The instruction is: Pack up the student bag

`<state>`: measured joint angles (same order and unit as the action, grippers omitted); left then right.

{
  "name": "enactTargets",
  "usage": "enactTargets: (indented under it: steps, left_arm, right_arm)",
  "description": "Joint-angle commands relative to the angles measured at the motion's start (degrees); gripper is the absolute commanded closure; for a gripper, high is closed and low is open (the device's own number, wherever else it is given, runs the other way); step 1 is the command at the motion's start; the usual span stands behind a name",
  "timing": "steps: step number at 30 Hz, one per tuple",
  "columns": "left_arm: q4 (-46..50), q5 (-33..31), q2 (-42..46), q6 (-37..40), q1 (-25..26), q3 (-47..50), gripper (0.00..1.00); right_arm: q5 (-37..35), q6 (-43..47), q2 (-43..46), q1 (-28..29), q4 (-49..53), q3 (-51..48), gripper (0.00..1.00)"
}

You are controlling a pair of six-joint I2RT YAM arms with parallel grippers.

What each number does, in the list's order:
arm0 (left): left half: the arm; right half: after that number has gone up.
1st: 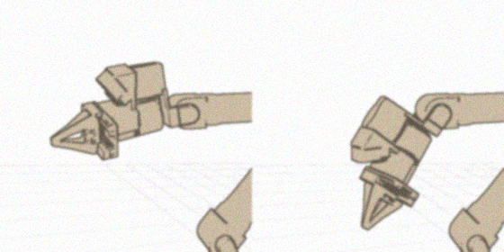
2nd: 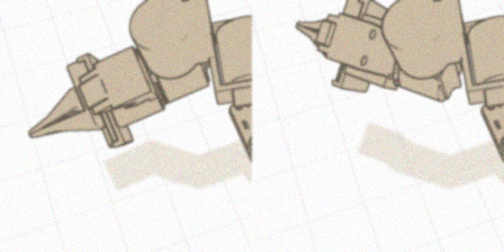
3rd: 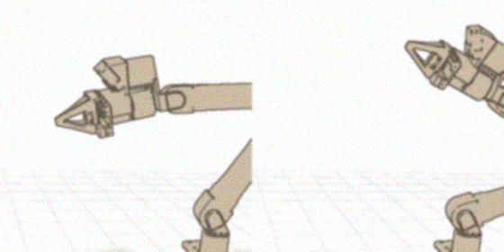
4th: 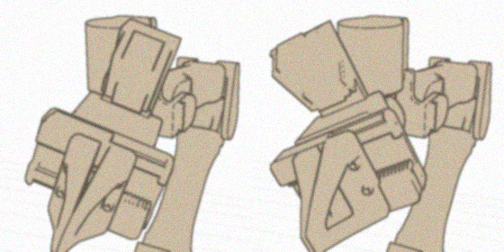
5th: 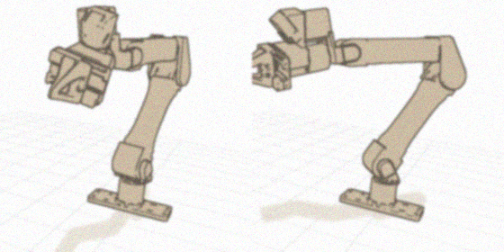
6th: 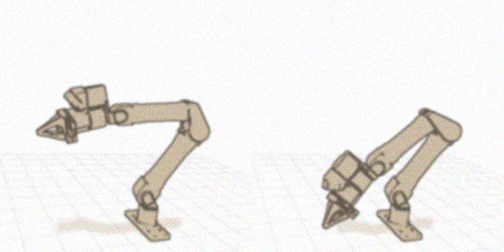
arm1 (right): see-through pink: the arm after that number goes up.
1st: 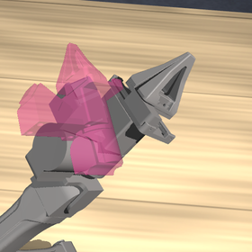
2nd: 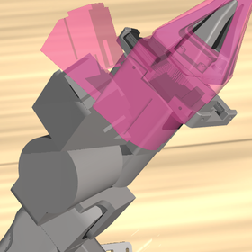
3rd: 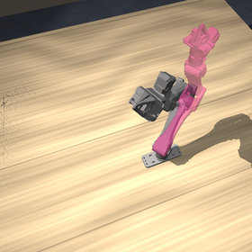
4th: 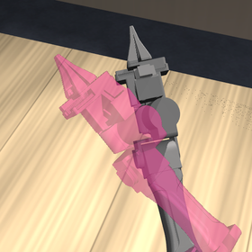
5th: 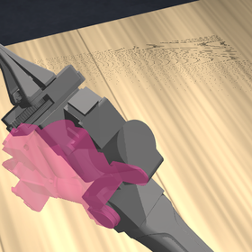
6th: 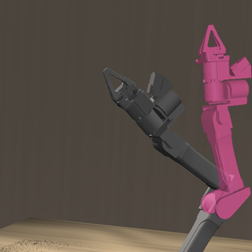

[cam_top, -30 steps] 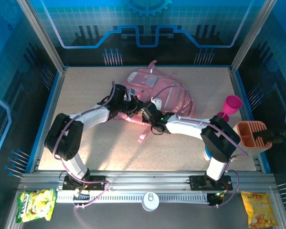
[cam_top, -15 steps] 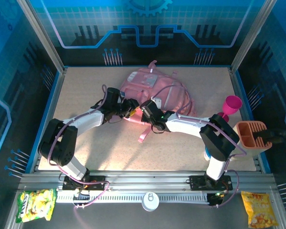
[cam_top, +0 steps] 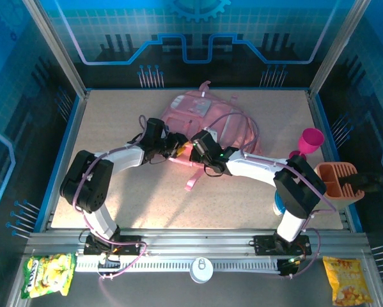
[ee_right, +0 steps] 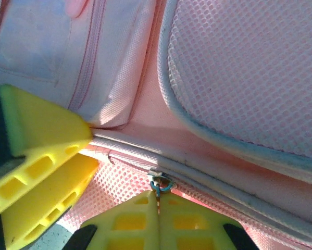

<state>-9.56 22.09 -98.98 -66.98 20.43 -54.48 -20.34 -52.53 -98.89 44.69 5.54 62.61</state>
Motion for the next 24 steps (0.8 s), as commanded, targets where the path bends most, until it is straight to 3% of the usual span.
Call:
enactTargets:
  steps: [1, 6, 16, 20, 24]
  left_arm:
    - [-1.78, -1.56, -0.89, -0.99, -0.13, -2.45, 0.77]
    - [-0.81, -1.78, 0.35, 0.33, -0.17, -2.4, 1.0]
    - [1.03, -1.7, 2.06, 3.08, -0.35, -3.34, 1.0]
    - [1.0, -1.35, 1.96, 3.09, -0.39, -3.38, 1.0]
    - [0.86, -1.01, 1.88, 3.0, -0.39, -3.22, 1.0]
  right_arm:
    - [-0.18, -1.76, 1.99, -0.92, 0.86, -0.12, 1.0]
    - [-0.8, -2.43, 2.78, -1.27, 8.48, 1.06, 1.0]
    - [-7.33, -1.97, 6.28, -1.87, 22.45, -2.28, 1.0]
    - [-5.96, -0.69, 7.15, -2.06, 21.12, -4.41, 1.0]
    - [-1.35, 2.6, 6.25, -2.21, 18.06, -3.2, 0.85]
